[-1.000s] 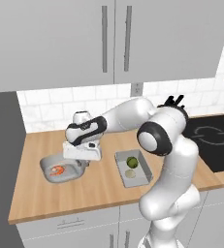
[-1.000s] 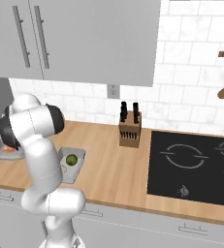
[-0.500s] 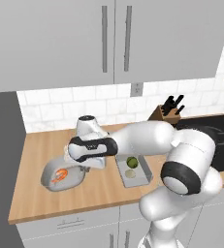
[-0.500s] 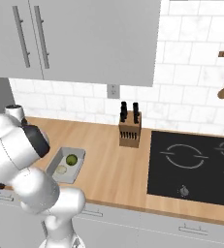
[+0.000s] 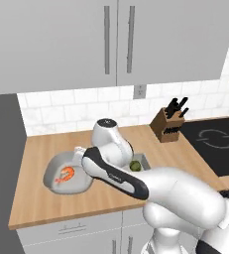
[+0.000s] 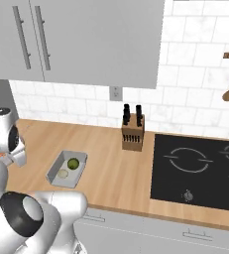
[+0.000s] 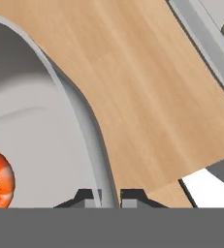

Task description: Take the meat container that has the shrimp and place it on the second highest rack of the freezer. Then take the vegetable container that has the garlic and lime and place it on the highest rack of the freezer.

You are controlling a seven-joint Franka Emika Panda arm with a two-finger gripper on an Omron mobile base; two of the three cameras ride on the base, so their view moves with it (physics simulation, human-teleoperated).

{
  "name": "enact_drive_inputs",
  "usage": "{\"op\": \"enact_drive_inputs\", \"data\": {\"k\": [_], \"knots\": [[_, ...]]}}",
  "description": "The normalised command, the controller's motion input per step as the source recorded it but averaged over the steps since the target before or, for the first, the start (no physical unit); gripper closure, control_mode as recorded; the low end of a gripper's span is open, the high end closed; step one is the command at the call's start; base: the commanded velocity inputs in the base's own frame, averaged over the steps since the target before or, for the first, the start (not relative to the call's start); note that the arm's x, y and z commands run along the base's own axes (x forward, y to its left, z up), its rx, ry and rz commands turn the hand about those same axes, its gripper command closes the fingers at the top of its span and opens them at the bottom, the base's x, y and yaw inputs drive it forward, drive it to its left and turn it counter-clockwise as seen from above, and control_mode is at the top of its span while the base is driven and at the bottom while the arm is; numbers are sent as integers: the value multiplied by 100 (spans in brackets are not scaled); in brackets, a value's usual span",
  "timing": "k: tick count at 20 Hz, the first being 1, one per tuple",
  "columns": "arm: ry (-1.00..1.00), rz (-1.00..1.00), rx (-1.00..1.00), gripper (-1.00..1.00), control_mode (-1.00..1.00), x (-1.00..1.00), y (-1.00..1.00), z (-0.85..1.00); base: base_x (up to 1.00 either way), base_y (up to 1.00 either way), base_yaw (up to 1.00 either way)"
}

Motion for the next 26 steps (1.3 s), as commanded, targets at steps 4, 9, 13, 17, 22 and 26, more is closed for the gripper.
{"op": "enact_drive_inputs", "data": {"k": [4,9,13,17,22,26], "knots": [[-9,-11,16,100,-100,-36,-27,89,0,0,0],[-2,-19,12,100,-100,-3,-29,87,0,0,0],[2,-14,10,100,-100,3,-53,58,0,0,0],[4,-1,15,100,-100,23,-81,9,0,0,0],[1,0,7,100,-100,7,-44,-8,0,0,0],[0,0,0,100,100,0,0,-13,-27,0,-1]]}}
